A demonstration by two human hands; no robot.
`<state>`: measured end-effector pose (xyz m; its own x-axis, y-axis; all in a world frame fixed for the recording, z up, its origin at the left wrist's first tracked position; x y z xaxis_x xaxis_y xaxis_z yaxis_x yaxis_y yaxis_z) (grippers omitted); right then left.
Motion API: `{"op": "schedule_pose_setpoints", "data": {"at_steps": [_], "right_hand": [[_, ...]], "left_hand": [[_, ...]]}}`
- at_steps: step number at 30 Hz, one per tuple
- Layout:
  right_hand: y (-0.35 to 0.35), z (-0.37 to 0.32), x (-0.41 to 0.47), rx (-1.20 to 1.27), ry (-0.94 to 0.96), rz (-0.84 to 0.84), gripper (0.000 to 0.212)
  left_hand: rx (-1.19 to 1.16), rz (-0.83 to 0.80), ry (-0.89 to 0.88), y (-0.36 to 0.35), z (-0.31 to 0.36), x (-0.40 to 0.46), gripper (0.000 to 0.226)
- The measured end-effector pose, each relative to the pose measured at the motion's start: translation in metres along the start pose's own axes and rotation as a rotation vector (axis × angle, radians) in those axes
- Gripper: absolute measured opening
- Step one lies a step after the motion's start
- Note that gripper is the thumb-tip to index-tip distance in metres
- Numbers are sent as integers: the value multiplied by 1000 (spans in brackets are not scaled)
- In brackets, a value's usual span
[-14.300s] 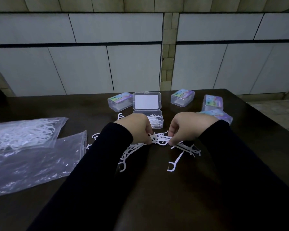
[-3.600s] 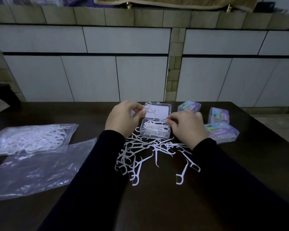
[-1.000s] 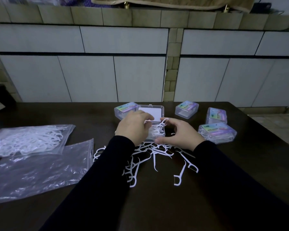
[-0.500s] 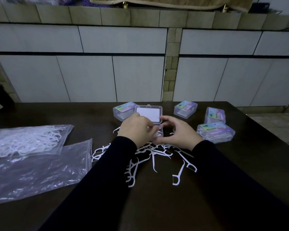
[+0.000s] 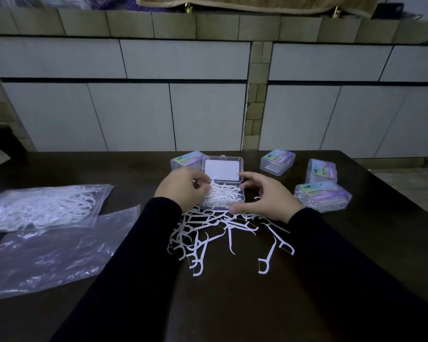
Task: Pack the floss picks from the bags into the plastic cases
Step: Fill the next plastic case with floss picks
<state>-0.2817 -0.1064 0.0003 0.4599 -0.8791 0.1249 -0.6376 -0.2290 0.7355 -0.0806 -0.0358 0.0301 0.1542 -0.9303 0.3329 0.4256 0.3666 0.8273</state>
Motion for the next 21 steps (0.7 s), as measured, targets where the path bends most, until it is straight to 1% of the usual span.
{"op": "schedule_pose_setpoints", "data": {"at_steps": [5, 11, 14, 16, 18, 20, 21], "right_hand": [[2, -1, -2, -1, -12, 3, 110], [2, -2, -2, 3, -21, -3, 112], [3, -4, -3, -2, -24, 0, 111], [4, -6, -4, -4, -31, 2, 110], [4, -7, -5, -7, -38, 3, 109], [4, -9, -6, -7, -43, 6, 108], [4, -9, -6, -6, -44, 8, 108]], "left_hand": [[24, 53, -21, -3, 7, -1, 20], [15, -14, -64, -4, 8, 0, 18], [-40, -8, 2, 7, 3, 0, 18], [-71, -52, 40, 15, -2, -1, 11], [-104, -136, 62, 19, -6, -2, 3], [-106, -186, 74, 16, -7, -2, 5], [-103, -180, 78, 14, -6, -2, 5]]}}
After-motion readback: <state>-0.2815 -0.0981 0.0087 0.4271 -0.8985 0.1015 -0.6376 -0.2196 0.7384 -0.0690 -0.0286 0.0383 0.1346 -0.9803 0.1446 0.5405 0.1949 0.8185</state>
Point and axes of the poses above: each hand's wrist, its own x-axis towards the middle knuckle, its own y-axis out of the back of the hand, z = x × y, the point moved 1 cm from there along x, towards the middle knuckle, and after that the axes turned 2 degrees about z, right-handed, at the moved point
